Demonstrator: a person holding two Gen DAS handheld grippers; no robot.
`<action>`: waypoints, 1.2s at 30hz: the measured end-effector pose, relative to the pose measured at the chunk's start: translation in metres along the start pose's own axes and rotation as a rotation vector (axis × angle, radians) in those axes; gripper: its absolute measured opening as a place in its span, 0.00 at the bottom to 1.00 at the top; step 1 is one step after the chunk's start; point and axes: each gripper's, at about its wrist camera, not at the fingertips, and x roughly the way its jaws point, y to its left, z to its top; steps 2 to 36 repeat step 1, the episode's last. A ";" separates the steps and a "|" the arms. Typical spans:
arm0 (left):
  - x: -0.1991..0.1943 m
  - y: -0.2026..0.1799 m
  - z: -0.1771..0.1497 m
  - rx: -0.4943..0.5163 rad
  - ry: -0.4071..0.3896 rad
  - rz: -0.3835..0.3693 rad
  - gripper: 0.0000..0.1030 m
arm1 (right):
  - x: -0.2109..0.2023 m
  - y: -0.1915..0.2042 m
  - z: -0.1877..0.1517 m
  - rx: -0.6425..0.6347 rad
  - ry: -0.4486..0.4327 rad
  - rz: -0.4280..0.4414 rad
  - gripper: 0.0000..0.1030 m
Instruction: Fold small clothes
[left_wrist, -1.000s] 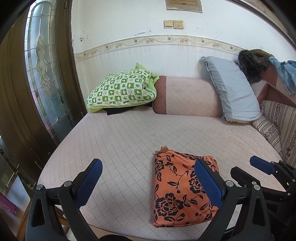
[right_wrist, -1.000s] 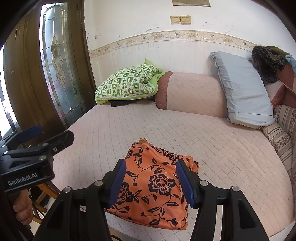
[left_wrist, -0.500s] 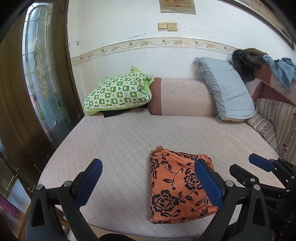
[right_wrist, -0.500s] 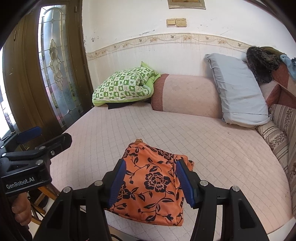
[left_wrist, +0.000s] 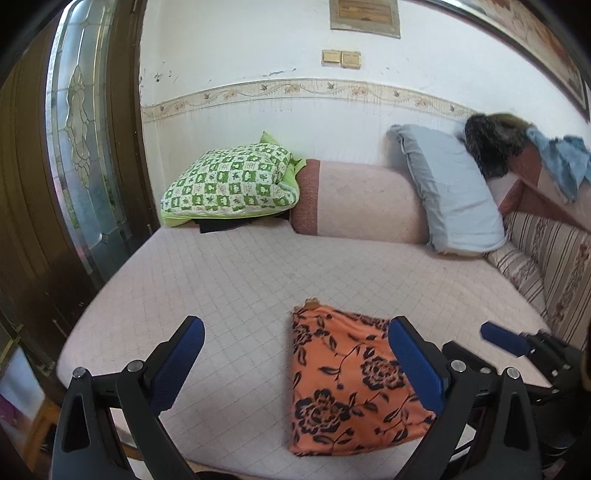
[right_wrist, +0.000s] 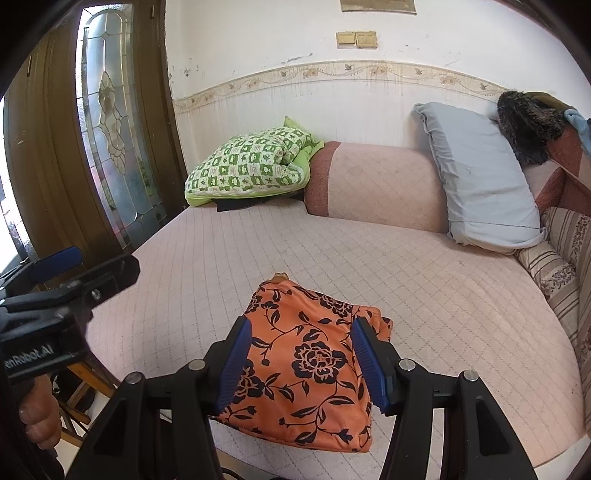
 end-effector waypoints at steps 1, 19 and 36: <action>0.005 0.002 0.001 -0.006 -0.004 0.001 0.97 | 0.003 -0.001 0.001 0.001 0.002 0.001 0.58; 0.005 0.002 0.001 -0.006 -0.004 0.001 0.97 | 0.003 -0.001 0.001 0.001 0.002 0.001 0.58; 0.005 0.002 0.001 -0.006 -0.004 0.001 0.97 | 0.003 -0.001 0.001 0.001 0.002 0.001 0.58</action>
